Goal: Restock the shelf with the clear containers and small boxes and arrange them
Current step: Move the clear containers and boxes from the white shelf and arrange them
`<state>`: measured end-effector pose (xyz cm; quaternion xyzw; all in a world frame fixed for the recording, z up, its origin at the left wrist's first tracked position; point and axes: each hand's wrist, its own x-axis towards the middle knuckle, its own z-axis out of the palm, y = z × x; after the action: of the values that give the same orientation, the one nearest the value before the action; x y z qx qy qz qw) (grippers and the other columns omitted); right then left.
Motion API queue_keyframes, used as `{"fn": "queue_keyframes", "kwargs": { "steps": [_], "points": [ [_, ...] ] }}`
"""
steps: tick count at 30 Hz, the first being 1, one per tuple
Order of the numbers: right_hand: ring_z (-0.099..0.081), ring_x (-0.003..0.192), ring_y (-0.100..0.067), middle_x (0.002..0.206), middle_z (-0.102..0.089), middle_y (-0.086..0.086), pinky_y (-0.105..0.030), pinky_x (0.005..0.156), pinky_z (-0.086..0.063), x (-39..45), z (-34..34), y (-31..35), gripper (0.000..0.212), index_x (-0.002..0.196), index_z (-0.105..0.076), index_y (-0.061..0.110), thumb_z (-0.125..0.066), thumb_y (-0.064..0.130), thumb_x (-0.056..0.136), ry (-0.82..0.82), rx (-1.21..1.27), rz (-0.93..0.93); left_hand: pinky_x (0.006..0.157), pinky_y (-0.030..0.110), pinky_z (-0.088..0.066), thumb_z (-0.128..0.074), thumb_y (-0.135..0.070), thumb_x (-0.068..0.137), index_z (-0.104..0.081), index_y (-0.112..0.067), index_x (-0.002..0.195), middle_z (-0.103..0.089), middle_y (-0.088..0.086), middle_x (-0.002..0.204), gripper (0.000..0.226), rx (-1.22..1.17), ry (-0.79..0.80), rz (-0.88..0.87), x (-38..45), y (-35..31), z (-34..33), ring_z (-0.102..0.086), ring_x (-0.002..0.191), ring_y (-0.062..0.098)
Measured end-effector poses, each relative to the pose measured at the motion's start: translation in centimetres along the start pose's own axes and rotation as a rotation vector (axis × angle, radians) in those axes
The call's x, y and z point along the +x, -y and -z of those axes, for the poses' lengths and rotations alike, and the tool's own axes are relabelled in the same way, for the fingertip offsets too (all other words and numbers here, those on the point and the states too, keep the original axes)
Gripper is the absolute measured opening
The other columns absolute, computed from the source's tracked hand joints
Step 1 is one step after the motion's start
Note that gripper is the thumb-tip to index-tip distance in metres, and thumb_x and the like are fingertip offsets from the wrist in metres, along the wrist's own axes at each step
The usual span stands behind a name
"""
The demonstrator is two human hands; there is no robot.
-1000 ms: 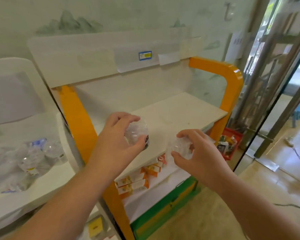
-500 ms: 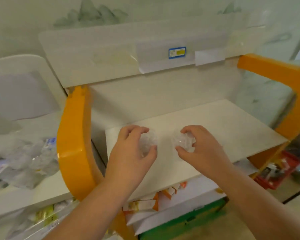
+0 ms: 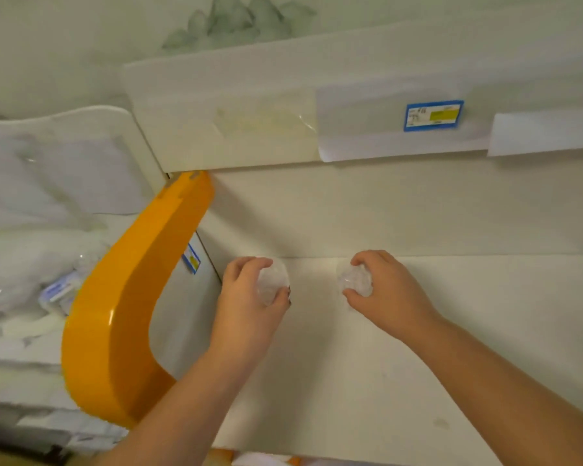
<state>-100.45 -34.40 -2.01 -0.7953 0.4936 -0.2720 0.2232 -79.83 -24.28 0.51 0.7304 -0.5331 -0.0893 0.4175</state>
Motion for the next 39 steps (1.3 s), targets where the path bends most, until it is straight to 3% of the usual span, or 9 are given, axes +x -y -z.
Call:
{"fn": "queue_keyframes", "kwargs": {
  "steps": [6, 10, 13, 17, 25, 29, 34, 39],
  "points": [
    [-0.053, 0.11, -0.018, 0.121, -0.05, 0.007, -0.034, 0.089, -0.047, 4.3, -0.4, -1.5, 0.042, 0.118, -0.054, 0.026, -0.073, 0.031, 0.08, 0.008, -0.025, 0.042, 0.076, -0.002, -0.03, -0.074, -0.016, 0.082, -0.06, -0.023, 0.118, -0.043, -0.009, 0.122, 0.039, -0.006, -0.022, 0.084, 4.2, 1.1, -3.2, -0.05, 0.1, 0.006],
    [-0.055, 0.108, -0.021, 0.125, -0.042, 0.003, -0.035, 0.094, -0.046, 5.7, -1.0, -2.2, 0.042, 0.12, -0.055, 0.024, -0.074, 0.026, 0.082, -0.019, 0.016, 0.054, 0.076, 0.005, -0.033, -0.074, -0.018, 0.083, -0.057, -0.025, 0.119, -0.039, -0.012, 0.122, 0.041, 0.007, -0.024, 0.112, 6.1, 2.2, -5.1, -0.05, 0.101, 0.008],
    [-0.055, 0.108, -0.02, 0.126, -0.039, 0.004, -0.031, 0.093, -0.046, 6.2, -1.4, -2.6, 0.045, 0.123, -0.054, 0.025, -0.074, 0.025, 0.083, -0.028, 0.065, 0.049, 0.072, -0.001, -0.032, -0.073, -0.019, 0.084, -0.054, -0.026, 0.122, -0.037, -0.012, 0.124, 0.042, 0.004, -0.025, 0.131, 7.0, 2.6, -6.1, -0.049, 0.101, 0.006],
    [-0.053, 0.114, -0.019, 0.129, -0.037, 0.006, -0.033, 0.09, -0.047, 5.8, -1.4, -2.8, 0.052, 0.13, -0.05, 0.027, -0.073, 0.028, 0.084, -0.029, 0.082, 0.047, 0.084, 0.015, -0.034, -0.072, -0.02, 0.085, -0.048, -0.024, 0.131, -0.037, -0.01, 0.131, 0.052, -0.019, -0.033, 0.173, 7.5, 2.3, -6.4, -0.046, 0.104, 0.005],
    [-0.047, 0.118, -0.022, 0.128, -0.04, 0.004, -0.032, 0.091, -0.045, 3.9, -0.7, -2.2, 0.057, 0.13, -0.05, 0.026, -0.075, 0.032, 0.08, -0.084, 0.055, 0.124, 0.104, 0.024, -0.035, -0.076, -0.027, 0.079, -0.047, -0.026, 0.136, -0.037, -0.005, 0.142, 0.064, 0.111, -0.107, 0.093, 3.7, 1.5, -4.7, -0.039, 0.13, 0.013],
    [-0.041, 0.122, -0.023, 0.132, -0.039, 0.002, -0.03, 0.091, -0.04, 2.5, -0.9, -1.7, 0.054, 0.127, -0.052, 0.026, -0.075, 0.03, 0.078, -0.149, 0.042, 0.157, 0.096, 0.014, -0.026, -0.075, -0.029, 0.08, -0.042, -0.03, 0.14, -0.03, -0.007, 0.148, 0.068, 0.148, -0.056, 0.076, 1.5, 0.9, -4.0, -0.031, 0.133, 0.008],
    [-0.034, 0.127, -0.021, 0.135, -0.035, 0.003, -0.026, 0.095, -0.033, 1.0, -0.4, -1.3, 0.055, 0.129, -0.052, 0.026, -0.074, 0.03, 0.079, -0.149, 0.046, 0.131, 0.095, 0.016, -0.028, -0.074, -0.031, 0.079, -0.043, -0.033, 0.138, -0.031, -0.006, 0.148, 0.067, 0.176, -0.034, 0.043, 0.1, 0.2, -3.6, -0.031, 0.135, 0.011],
    [-0.034, 0.126, -0.019, 0.133, -0.036, 0.005, -0.027, 0.094, -0.036, 0.1, 0.3, -0.9, 0.051, 0.127, -0.053, 0.027, -0.074, 0.029, 0.08, -0.167, 0.069, 0.126, 0.096, 0.016, -0.029, -0.072, -0.031, 0.081, -0.044, -0.034, 0.138, -0.03, -0.007, 0.149, 0.064, 0.204, -0.015, 0.007, -0.6, -0.3, -2.7, -0.029, 0.137, 0.01]
  ]
}}
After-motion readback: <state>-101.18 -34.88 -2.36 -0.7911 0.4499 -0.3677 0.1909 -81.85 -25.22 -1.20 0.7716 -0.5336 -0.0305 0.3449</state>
